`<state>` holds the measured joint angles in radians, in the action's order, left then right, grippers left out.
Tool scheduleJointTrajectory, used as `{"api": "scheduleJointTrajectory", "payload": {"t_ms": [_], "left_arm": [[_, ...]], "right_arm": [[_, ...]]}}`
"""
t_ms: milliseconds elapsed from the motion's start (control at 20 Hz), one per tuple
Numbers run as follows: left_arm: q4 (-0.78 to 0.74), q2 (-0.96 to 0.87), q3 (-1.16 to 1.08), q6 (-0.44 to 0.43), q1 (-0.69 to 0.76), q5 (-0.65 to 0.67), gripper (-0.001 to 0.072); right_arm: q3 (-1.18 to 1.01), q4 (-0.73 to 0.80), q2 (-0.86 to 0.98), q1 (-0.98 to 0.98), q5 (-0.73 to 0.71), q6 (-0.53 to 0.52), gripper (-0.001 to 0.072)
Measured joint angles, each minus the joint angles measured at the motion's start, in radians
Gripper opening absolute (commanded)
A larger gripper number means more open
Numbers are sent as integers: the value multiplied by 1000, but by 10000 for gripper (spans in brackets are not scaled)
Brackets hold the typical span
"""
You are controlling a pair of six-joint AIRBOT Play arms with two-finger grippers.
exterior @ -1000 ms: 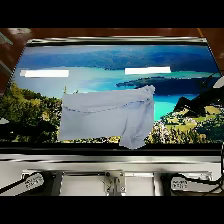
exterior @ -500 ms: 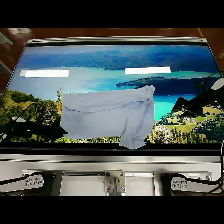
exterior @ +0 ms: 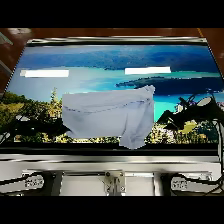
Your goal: Fold the shirts.
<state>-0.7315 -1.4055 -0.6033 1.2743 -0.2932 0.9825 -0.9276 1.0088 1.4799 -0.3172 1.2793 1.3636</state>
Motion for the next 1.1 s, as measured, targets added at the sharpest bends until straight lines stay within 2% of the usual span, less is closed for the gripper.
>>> {"api": "scheduleJointTrajectory", "payload": {"t_ms": [250,300,350,400,550,750,950,1100], "left_arm": [[-2,36,0,-8,0,2,34],[-1,42,0,-8,0,6,35],[2,49,-1,-10,0,12,35],[4,56,-2,-10,0,13,34],[6,94,-29,-20,0,20,32],[8,230,-161,-29,0,24,32],[10,443,-443,-31,1,9,33],[13,609,-686,-33,1,-80,32]], "right_arm": [[111,-92,0,97,-131,-28,635],[119,-105,-2,125,-156,-16,545],[126,-114,-1,153,-196,-2,208],[131,-111,0,183,-249,13,81],[131,-136,-6,233,-313,31,68],[40,-171,-110,236,-264,-37,67],[-206,-181,-341,206,-227,-138,68],[-439,-182,-522,193,-289,-177,68]]}}
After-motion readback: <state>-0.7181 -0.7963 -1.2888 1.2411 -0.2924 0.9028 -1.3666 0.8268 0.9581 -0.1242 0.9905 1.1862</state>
